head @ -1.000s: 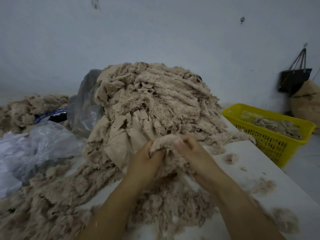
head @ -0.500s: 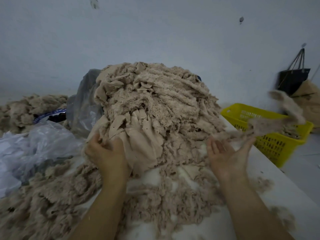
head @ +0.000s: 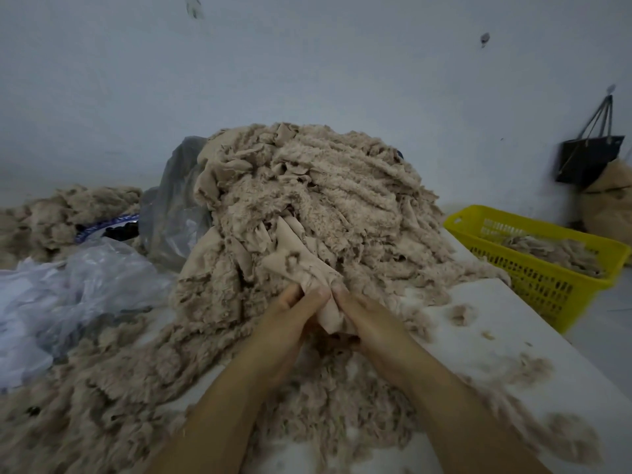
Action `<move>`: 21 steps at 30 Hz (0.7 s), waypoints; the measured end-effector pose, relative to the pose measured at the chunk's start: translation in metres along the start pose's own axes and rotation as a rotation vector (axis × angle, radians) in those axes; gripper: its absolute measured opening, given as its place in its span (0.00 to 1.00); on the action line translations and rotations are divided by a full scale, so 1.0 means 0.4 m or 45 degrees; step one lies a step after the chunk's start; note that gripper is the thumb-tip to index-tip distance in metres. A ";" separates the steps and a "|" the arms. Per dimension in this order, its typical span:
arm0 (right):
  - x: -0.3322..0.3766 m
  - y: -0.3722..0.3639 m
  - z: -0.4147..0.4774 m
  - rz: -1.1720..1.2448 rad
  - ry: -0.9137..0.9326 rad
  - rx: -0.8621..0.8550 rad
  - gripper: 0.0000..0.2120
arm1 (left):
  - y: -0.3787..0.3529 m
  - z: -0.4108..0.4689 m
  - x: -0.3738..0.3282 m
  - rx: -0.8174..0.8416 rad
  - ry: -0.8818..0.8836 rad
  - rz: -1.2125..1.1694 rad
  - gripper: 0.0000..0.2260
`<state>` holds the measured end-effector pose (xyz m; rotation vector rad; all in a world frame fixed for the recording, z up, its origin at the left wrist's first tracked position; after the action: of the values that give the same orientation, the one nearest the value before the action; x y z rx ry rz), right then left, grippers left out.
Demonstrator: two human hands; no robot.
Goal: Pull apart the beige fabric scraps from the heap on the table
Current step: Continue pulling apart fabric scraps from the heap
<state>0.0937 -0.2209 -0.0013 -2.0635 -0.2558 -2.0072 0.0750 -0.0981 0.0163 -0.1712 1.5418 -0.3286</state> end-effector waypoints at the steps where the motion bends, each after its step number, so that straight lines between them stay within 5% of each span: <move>1: 0.009 0.007 0.000 -0.060 0.040 -0.089 0.26 | 0.000 -0.002 -0.001 -0.047 0.015 0.034 0.10; 4: 0.026 0.026 -0.006 -0.244 0.161 -0.259 0.13 | 0.008 0.006 -0.003 -0.176 0.049 -0.132 0.13; 13: 0.073 0.105 -0.033 -0.166 0.353 -0.509 0.22 | 0.174 0.024 -0.033 -0.645 -0.068 -1.123 0.16; 16: 0.074 0.083 -0.037 -0.196 0.380 -0.524 0.25 | 0.191 0.032 -0.008 -0.722 -0.053 -1.218 0.17; 21: 0.087 0.189 -0.049 -0.037 0.361 -0.883 0.18 | 0.245 0.013 -0.045 -0.748 -0.158 -1.146 0.12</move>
<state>0.0989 -0.3005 0.0295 -2.0623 0.5424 -2.6276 0.0901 -0.0004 0.0027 -1.3390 1.3228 -0.5399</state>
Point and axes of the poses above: each hand's wrist, its own z-axis towards the middle knuckle, its own y-axis out of the back of the hand, x = y × z, the point moved 5 cm from there along z, towards the middle knuckle, and after that the axes turned 2 degrees about y, right-handed, at the moved point
